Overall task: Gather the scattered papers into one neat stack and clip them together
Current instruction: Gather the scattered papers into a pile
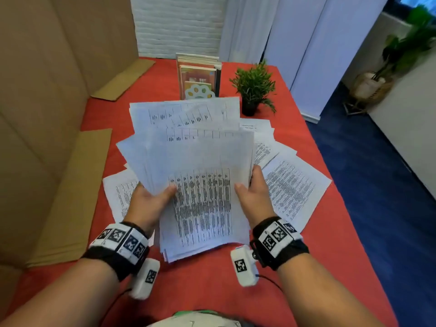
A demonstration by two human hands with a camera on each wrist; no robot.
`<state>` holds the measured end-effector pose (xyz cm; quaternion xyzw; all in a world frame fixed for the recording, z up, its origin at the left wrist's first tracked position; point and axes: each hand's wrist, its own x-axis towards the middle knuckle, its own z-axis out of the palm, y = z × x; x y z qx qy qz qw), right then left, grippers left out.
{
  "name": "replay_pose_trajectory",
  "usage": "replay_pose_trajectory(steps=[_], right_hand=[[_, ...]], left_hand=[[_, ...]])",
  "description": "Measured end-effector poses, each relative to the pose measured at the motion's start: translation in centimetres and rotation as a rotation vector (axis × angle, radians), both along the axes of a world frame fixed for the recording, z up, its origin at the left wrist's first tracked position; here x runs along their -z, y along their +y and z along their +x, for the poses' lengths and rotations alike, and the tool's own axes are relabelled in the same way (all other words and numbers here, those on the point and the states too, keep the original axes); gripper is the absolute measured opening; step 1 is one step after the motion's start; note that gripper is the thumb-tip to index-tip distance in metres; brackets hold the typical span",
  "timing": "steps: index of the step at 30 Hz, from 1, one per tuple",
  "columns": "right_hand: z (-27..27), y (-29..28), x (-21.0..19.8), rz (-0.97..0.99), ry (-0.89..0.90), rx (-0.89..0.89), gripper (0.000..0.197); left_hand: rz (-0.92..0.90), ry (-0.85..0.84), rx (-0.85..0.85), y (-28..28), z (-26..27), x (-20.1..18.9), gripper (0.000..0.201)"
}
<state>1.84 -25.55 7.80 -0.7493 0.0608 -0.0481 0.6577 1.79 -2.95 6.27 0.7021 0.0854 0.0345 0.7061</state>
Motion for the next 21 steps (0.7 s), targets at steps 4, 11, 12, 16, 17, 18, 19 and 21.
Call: replay_pose_trajectory(steps=[4, 11, 12, 16, 17, 18, 19, 21], right_hand=[[0.1, 0.4, -1.4, 0.050, -0.134, 0.032, 0.037], [-1.3, -0.7, 0.1, 0.282, -0.113, 0.030, 0.063], [-1.3, -0.7, 0.2, 0.331, -0.082, 0.035, 0.064], [-1.2, 0.1, 0.5, 0.368, 0.002, 0.041, 0.056], [-1.2, 0.4, 0.5, 0.349, 0.009, 0.043, 0.055], [-1.3, 0.5, 0.5, 0.332, 0.006, 0.047, 0.056], [-1.3, 0.6, 0.3, 0.314, -0.009, 0.049, 0.056], [-1.5, 0.6, -0.5, 0.271, -0.092, 0.039, 0.061]], left_hand=[[-0.052, -0.122, -0.083, -1.1, 0.6, -1.7, 0.031], [-0.116, -0.077, -0.019, -0.8, -0.5, 0.3, 0.062], [-0.123, -0.073, -0.019, -0.8, -0.5, 0.3, 0.066], [-0.111, -0.122, -0.028, -1.0, -0.3, -0.2, 0.069], [-0.107, -0.146, -0.036, -1.2, -0.3, -0.4, 0.069], [-0.109, -0.171, -0.061, -1.5, -0.4, -0.7, 0.068], [-0.119, -0.206, -0.100, -1.7, -0.5, -1.0, 0.063], [-0.136, -0.268, -0.191, -2.1, -0.8, -2.0, 0.044]])
